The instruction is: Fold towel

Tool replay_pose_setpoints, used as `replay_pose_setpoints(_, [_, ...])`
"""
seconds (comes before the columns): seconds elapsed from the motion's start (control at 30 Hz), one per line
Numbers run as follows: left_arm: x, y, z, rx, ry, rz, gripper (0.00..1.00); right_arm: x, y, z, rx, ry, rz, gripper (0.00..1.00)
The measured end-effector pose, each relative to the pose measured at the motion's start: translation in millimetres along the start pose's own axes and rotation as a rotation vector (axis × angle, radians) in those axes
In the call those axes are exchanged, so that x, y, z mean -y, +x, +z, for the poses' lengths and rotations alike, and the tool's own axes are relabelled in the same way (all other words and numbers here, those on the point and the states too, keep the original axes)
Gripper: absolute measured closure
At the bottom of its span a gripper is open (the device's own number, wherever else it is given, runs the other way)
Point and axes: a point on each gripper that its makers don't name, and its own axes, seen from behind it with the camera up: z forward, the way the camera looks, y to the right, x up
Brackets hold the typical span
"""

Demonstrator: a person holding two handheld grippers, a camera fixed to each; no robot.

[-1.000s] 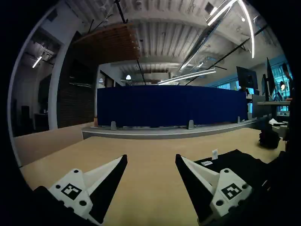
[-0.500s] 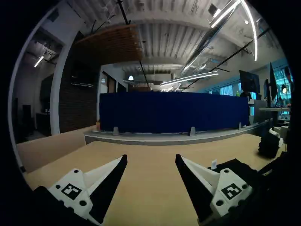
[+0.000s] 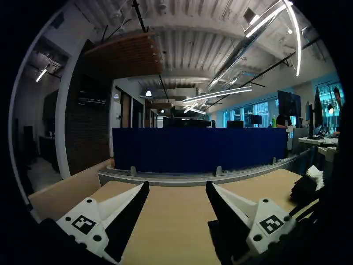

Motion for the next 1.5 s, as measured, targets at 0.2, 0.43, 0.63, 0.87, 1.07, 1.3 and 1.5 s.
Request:
replay_pose_setpoints(0.2, [-11.3,15,-1.1,0.031,-0.053,0.028,0.05,7,14,-0.7,0.03,0.037,-0.015,0.01])
replay_pose_setpoints(0.43, [-49.8,9,-6.2,0.112,-0.22,0.076,0.05,43,15,-4.2,0.106,0.216,-0.047,0.0])
replay_pose_setpoints(0.63, [-88.7,2,-14.4,0.183,-0.395,0.105,0.05,78,7,-14.6,0.209,0.397,-0.058,0.01])
replay_pose_setpoints(0.87, [-112.5,-11,-15.8,0.243,-0.498,0.129,0.05,93,-8,-17.7,0.295,0.487,-0.092,0.01])
replay_pose_setpoints(1.07, [-126.5,-42,-19.4,0.316,-0.552,0.159,0.05,99,-35,-22.2,0.367,0.532,-0.125,0.01])
replay_pose_setpoints(1.3, [-135.9,-84,-24.2,0.405,-0.599,0.17,0.05,100,-79,-29.9,0.462,0.57,-0.155,0.0])
replay_pose_setpoints(1.5, [-141.4,-128,-34.7,0.483,-0.626,0.187,0.05,97,-120,-35.0,0.528,0.576,-0.158,0.01])
